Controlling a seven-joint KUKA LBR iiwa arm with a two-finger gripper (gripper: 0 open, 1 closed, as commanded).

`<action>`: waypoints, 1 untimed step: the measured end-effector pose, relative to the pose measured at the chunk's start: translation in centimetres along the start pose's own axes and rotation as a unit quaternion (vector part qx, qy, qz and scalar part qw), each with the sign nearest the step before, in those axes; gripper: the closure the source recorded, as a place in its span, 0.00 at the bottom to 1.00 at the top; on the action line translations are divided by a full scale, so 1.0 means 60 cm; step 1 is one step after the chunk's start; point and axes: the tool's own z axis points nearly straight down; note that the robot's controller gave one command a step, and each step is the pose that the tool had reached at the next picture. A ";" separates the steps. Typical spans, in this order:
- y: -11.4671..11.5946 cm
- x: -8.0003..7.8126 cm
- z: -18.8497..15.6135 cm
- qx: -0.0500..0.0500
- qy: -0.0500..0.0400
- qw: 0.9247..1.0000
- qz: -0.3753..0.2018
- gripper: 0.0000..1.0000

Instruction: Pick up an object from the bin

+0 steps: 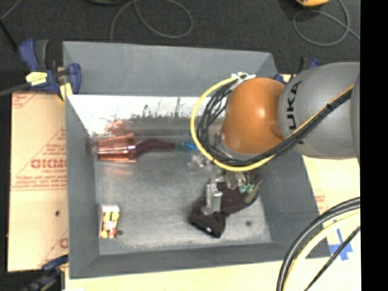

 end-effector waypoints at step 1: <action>-0.049 0.011 0.037 0.000 0.004 0.998 -0.060 0.00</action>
Offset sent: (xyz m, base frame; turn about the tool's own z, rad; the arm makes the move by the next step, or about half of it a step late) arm 0.0144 -0.0539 -0.0699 -0.3173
